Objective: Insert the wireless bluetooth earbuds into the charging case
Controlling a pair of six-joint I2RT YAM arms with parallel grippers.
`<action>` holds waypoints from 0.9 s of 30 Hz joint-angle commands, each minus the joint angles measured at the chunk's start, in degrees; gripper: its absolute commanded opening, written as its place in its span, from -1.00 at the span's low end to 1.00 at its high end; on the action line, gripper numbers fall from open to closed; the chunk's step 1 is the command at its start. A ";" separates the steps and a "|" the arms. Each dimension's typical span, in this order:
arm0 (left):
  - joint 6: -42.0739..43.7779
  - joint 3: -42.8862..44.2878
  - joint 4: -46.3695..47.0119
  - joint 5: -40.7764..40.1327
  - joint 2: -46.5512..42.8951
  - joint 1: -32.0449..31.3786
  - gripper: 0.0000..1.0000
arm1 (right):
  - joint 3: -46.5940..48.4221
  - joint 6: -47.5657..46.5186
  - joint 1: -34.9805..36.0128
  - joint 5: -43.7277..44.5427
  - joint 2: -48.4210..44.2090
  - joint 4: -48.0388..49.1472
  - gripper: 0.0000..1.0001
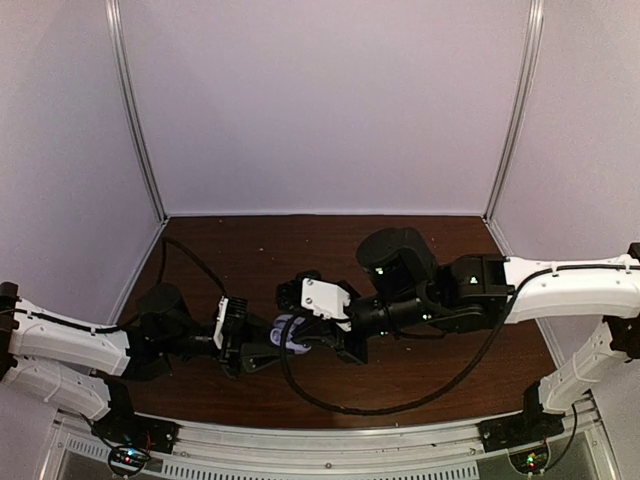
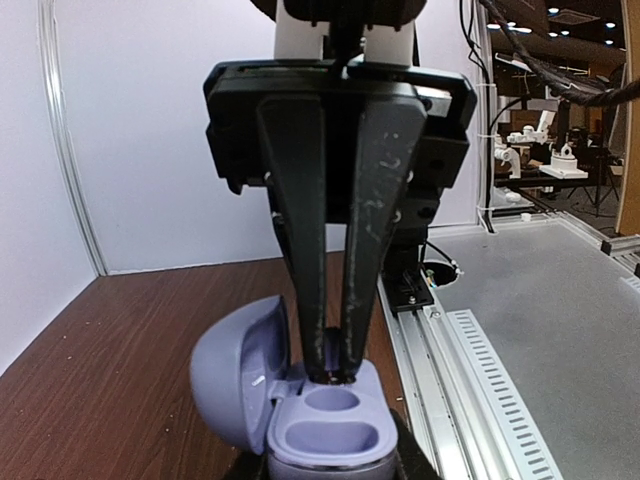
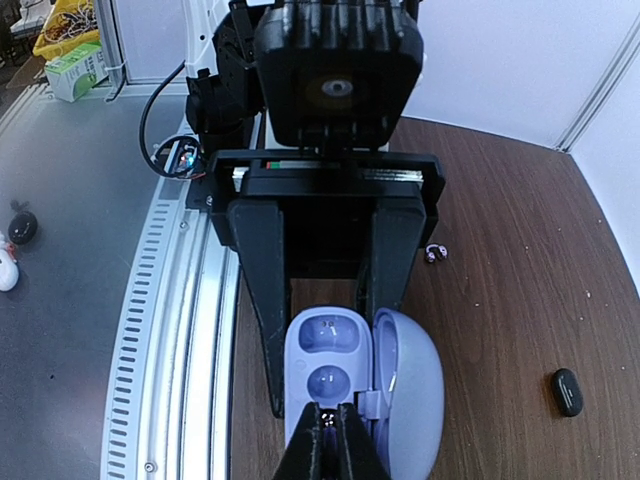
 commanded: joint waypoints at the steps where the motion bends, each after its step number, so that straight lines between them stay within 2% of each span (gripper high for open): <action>1: 1.22 2.58 4.52 2.09 -0.55 -0.84 -1.00 | 1.33 -0.04 -0.04 4.04 0.43 -2.50 -0.92; 5: 1.35 2.47 4.46 1.79 -1.01 -0.88 -1.00 | 1.12 0.07 0.00 4.33 0.92 -3.27 -1.00; 12: 0.73 1.77 6.12 1.52 -2.16 -0.84 -1.00 | -0.11 0.01 0.43 3.84 2.80 -4.33 -1.00; 16: 0.83 1.60 5.79 1.32 -2.10 -0.91 -1.00 | 0.08 0.45 0.75 2.87 2.84 -3.78 -0.80; 27: 0.96 1.17 5.81 0.98 -1.68 -0.92 -1.00 | 2.55 2.35 0.84 2.03 -2.34 -2.61 -0.63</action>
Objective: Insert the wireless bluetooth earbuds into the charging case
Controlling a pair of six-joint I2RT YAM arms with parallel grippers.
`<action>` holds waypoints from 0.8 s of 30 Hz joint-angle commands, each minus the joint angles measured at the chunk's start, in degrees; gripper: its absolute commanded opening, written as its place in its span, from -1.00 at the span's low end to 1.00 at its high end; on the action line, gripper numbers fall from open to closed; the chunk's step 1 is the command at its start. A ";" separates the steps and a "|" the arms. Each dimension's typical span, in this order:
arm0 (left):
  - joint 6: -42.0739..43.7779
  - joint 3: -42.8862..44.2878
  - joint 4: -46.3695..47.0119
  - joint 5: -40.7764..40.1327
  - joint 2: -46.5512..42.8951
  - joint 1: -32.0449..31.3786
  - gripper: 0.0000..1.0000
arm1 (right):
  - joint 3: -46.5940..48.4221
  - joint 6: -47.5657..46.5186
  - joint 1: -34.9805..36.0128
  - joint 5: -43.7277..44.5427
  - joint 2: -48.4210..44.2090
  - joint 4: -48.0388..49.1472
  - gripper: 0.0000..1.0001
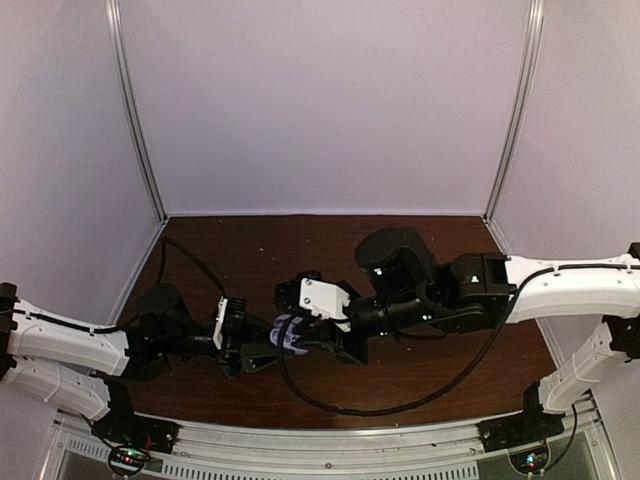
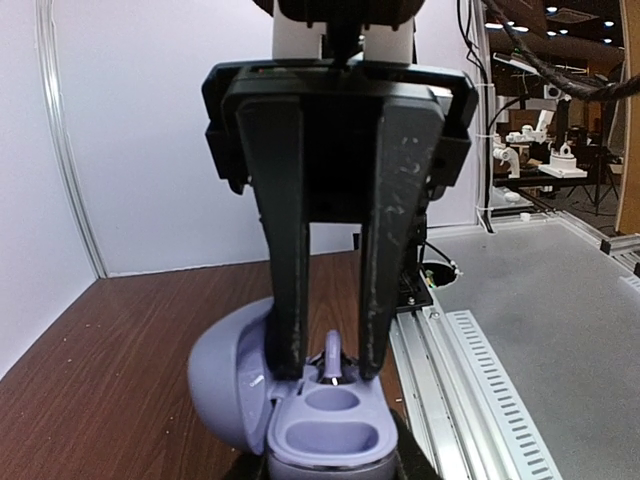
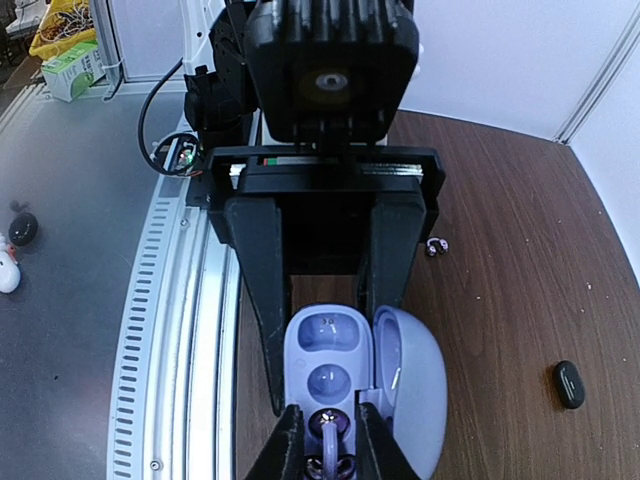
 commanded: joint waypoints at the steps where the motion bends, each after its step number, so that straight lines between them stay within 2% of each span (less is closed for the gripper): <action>1: 0.43 0.84 6.75 1.18 -1.33 -0.67 -1.00 | 1.05 1.78 0.20 0.50 -3.31 -0.29 -0.63; 6: 0.44 0.78 6.90 1.30 -1.21 -0.72 -1.00 | 0.11 2.52 0.20 0.32 -3.80 -0.20 -0.66; 19: 0.51 1.08 6.66 1.08 -1.64 -0.67 -1.00 | -2.26 2.17 0.20 0.76 -2.21 -0.20 -0.99; 24: 0.45 1.08 6.43 1.03 -2.17 -0.61 -1.00 | -3.59 2.46 0.18 -0.78 -1.00 0.76 -1.00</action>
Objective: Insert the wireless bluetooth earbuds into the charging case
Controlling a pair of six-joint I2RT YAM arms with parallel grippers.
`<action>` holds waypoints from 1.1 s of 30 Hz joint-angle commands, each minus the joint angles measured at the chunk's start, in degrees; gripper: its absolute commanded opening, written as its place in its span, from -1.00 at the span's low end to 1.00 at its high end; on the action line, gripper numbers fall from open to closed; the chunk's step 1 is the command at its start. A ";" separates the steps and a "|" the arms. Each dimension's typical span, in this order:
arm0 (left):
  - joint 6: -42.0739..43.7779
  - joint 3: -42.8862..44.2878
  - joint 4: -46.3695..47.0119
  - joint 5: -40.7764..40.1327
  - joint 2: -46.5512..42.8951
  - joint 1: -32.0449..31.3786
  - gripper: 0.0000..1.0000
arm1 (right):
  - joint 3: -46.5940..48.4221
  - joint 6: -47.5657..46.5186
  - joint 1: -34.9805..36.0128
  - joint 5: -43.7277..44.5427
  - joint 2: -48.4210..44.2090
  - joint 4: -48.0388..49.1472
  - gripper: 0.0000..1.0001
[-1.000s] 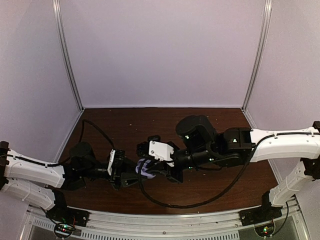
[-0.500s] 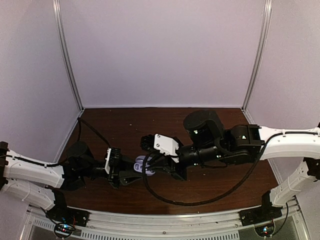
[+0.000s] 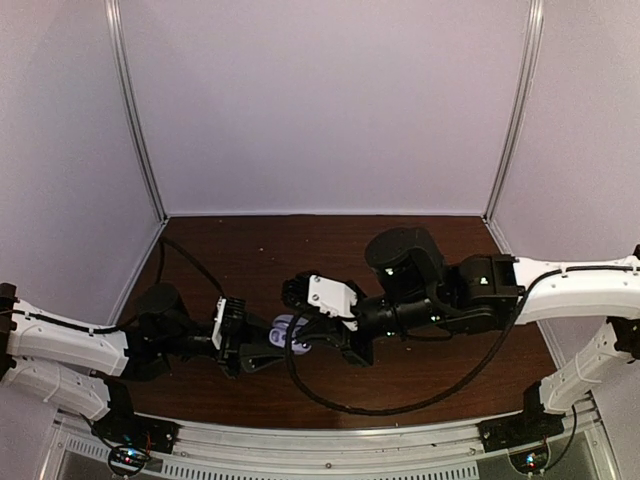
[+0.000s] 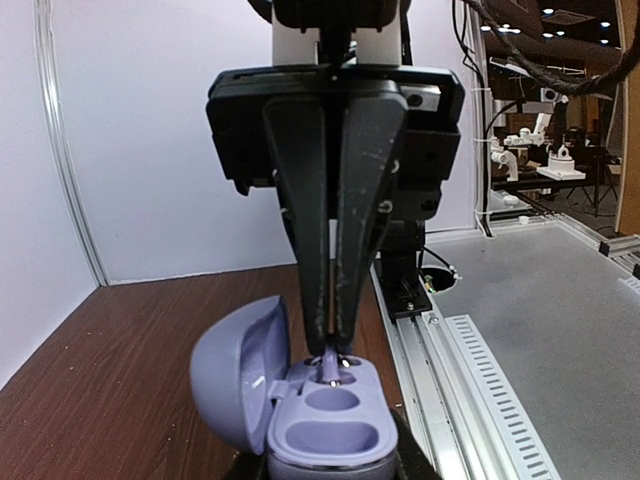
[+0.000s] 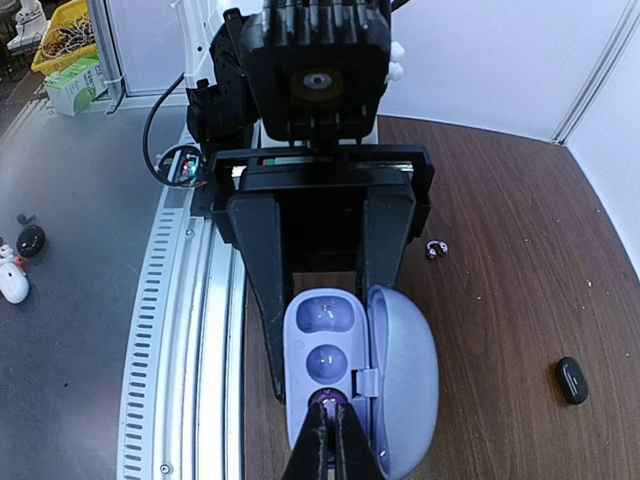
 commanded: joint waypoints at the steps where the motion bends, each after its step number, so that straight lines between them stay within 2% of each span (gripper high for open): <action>1: 0.48 1.04 5.00 0.69 -1.81 -0.38 -1.00 | -1.75 0.37 0.00 -0.99 1.96 -0.48 -1.00; 8: -0.43 0.11 5.66 -0.52 -3.00 -0.38 -1.00 | -1.78 -0.06 0.01 -1.20 2.69 -1.26 -1.00; 10: -0.51 -0.10 5.74 -0.93 -3.05 -0.40 -1.00 | -1.39 -0.07 0.01 -1.01 2.42 -1.38 -0.91; 17: -1.23 -0.26 5.74 -1.83 -3.11 -0.41 -1.00 | -0.17 -0.22 0.01 0.45 1.50 -1.68 -1.00; 23: 0.47 1.25 2.32 -1.40 -3.09 -0.38 -1.00 | -0.68 -0.54 0.01 -0.48 3.39 -2.25 -1.00; 33: 0.74 1.56 2.61 -1.39 -3.60 -0.37 -1.00 | -1.29 -0.83 0.05 -1.25 5.09 -2.20 -1.00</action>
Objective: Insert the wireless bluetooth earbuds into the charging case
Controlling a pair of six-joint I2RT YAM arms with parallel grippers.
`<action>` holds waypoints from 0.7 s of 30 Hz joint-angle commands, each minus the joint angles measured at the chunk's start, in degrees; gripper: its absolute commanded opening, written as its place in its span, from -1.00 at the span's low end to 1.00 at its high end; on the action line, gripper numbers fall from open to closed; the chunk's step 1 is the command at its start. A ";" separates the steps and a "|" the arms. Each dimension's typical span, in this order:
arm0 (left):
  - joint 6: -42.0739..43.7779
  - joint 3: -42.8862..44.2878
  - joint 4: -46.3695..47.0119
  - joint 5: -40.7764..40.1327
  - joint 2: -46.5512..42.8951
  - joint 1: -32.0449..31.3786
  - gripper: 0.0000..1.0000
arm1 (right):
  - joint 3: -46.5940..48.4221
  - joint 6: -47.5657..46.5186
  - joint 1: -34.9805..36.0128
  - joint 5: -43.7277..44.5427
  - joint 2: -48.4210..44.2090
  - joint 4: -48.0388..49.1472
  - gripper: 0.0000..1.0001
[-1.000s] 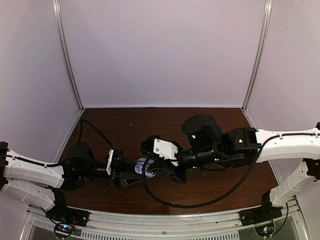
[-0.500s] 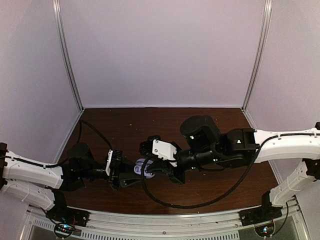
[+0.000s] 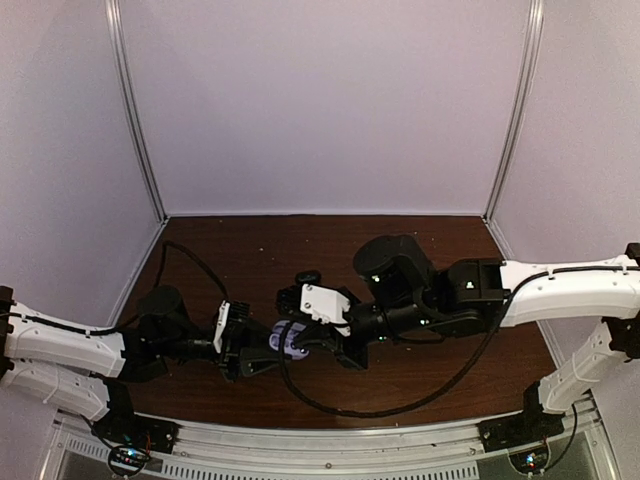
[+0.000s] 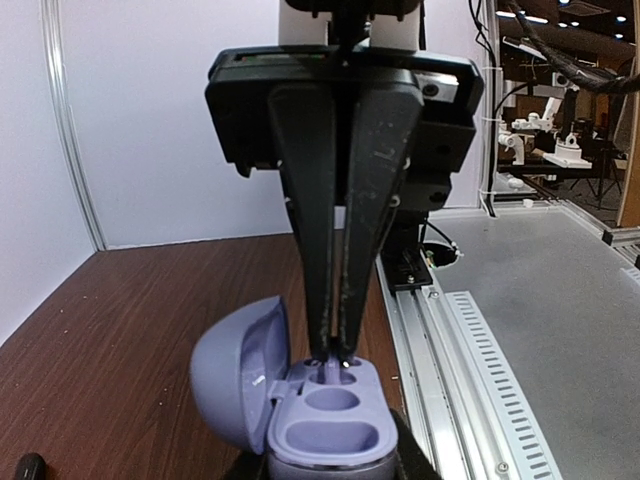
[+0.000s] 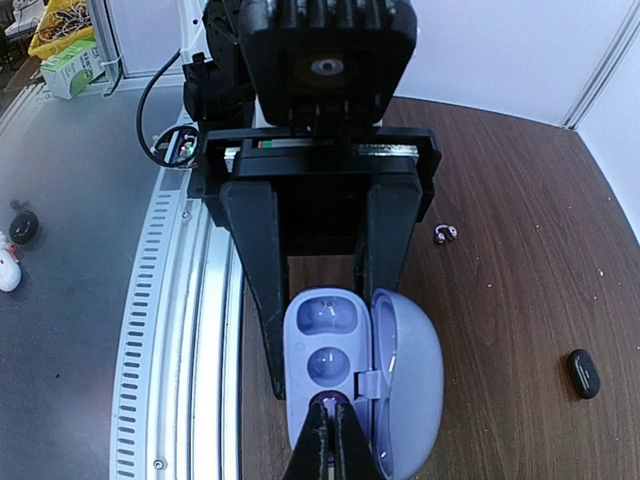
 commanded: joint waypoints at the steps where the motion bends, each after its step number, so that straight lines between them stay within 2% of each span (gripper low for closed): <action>1: 0.63 2.32 8.12 0.20 -2.10 -0.37 -1.00 | -0.82 -0.41 0.01 -0.45 2.63 -2.59 -1.00; 4: 0.20 2.23 8.18 -0.28 -2.08 -0.38 -1.00 | -0.71 -0.33 0.01 -0.26 2.40 -2.53 -1.00; 7: -0.05 1.57 8.63 -1.21 -1.40 -0.33 -1.00 | 0.14 0.02 0.03 0.87 1.19 -2.31 -0.79; 15: 0.08 0.17 7.66 -4.78 -2.12 0.23 -1.00 | 4.23 0.36 0.01 6.48 -3.46 -1.13 -0.45; 21: -0.84 0.25 6.75 -8.54 -1.91 0.76 -1.00 | 3.79 -0.44 0.01 5.30 -9.04 4.23 0.11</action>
